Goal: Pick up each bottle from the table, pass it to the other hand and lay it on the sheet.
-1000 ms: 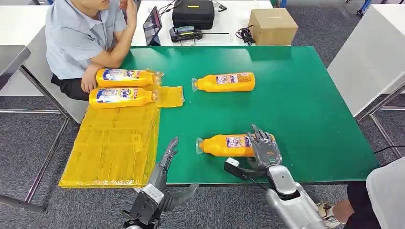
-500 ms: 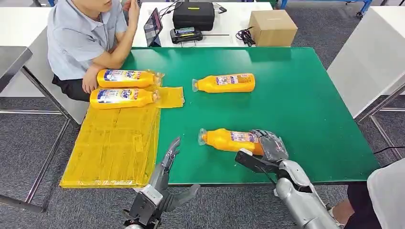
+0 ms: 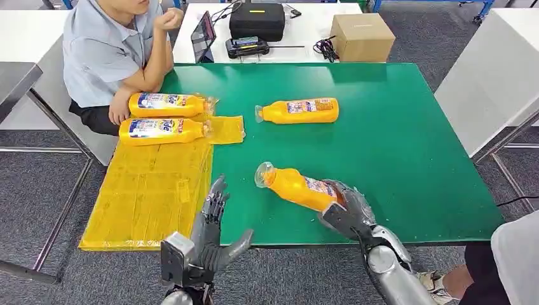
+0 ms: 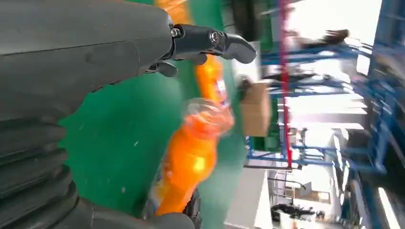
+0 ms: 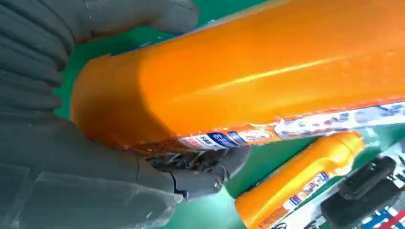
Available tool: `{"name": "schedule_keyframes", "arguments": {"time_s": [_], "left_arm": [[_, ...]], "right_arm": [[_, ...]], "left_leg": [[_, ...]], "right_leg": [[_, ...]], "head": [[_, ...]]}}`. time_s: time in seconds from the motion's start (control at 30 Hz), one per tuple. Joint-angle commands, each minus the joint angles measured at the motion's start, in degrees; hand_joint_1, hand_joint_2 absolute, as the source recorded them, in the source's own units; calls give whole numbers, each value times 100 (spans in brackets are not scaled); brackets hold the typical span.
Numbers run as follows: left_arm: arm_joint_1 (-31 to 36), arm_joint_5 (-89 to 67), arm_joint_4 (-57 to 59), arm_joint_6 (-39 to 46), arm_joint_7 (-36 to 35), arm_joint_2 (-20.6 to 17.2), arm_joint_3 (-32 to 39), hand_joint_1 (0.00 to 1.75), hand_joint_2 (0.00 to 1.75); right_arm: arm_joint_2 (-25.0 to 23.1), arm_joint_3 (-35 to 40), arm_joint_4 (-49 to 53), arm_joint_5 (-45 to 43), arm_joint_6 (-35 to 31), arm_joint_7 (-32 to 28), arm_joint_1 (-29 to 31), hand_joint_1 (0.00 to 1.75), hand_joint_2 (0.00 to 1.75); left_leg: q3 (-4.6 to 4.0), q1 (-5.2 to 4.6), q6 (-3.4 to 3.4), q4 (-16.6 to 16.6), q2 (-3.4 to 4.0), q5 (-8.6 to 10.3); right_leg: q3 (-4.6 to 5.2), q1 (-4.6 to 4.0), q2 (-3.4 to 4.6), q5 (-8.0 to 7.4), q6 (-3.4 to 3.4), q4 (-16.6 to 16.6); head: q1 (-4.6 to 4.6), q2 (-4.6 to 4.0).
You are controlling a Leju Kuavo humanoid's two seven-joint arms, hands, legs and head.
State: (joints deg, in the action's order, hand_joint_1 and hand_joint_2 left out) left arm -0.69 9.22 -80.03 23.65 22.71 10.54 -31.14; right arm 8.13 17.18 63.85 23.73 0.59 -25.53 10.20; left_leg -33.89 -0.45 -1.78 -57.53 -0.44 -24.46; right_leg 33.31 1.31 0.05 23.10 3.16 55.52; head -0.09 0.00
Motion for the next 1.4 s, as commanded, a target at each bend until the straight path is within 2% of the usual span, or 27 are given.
{"name": "schedule_keyframes", "arguments": {"time_s": [0.03,0.23,0.4,0.5,0.77,0.9,1.23,1.3,1.4], "left_arm": [[739,1355,1959,-363,81,176,302,0,175],[995,1817,2376,-926,-218,170,-2,0,175],[1105,1681,2353,-1161,30,145,-261,0,175],[1167,1441,2215,-1211,233,117,-419,0,175],[1236,1045,2076,-958,480,121,-482,0,175],[1367,562,2161,-421,788,228,-463,0,175],[1516,660,2391,-399,598,334,-390,0,175],[1584,792,2514,-459,523,387,-328,0,175],[1690,1028,2738,-553,420,459,-212,0,175]], "right_arm": [[-298,518,291,-331,159,118,445,175,175],[-268,808,500,-708,284,61,644,169,175],[-246,945,551,-908,379,52,718,171,175],[-237,1039,483,-929,415,54,716,166,175],[-229,1168,448,-914,435,35,723,159,175],[-288,1315,277,-943,499,30,796,155,175],[-420,1515,97,-860,478,49,894,154,175],[-433,1657,133,-786,489,41,938,159,175],[-456,1767,216,-793,480,43,956,154,175]], "left_leg": [[6,9,16,-1,32,-5],[-19,4,4,-1,6,4],[-28,5,6,-4,8,0],[-41,2,4,-3,1,3],[-42,7,7,-6,2,-2],[-47,5,4,-5,4,2],[-46,6,6,-4,3,0],[-48,6,6,-5,4,0],[-57,3,2,-1,3,6]], "right_leg": [[2,-10,27,-5,-20,-2],[17,-5,4,0,-10,-1],[25,-6,8,3,-12,2],[38,-3,1,2,-11,4],[38,-8,1,5,-14,4],[43,-5,4,1,-10,3],[41,-7,3,3,-12,2],[43,-7,4,3,-12,3],[52,-3,4,-2,-7,1]], "head": [[0,0],[0,0],[0,0],[0,0],[0,0],[-2,0],[-2,0],[0,0],[0,0]]}}
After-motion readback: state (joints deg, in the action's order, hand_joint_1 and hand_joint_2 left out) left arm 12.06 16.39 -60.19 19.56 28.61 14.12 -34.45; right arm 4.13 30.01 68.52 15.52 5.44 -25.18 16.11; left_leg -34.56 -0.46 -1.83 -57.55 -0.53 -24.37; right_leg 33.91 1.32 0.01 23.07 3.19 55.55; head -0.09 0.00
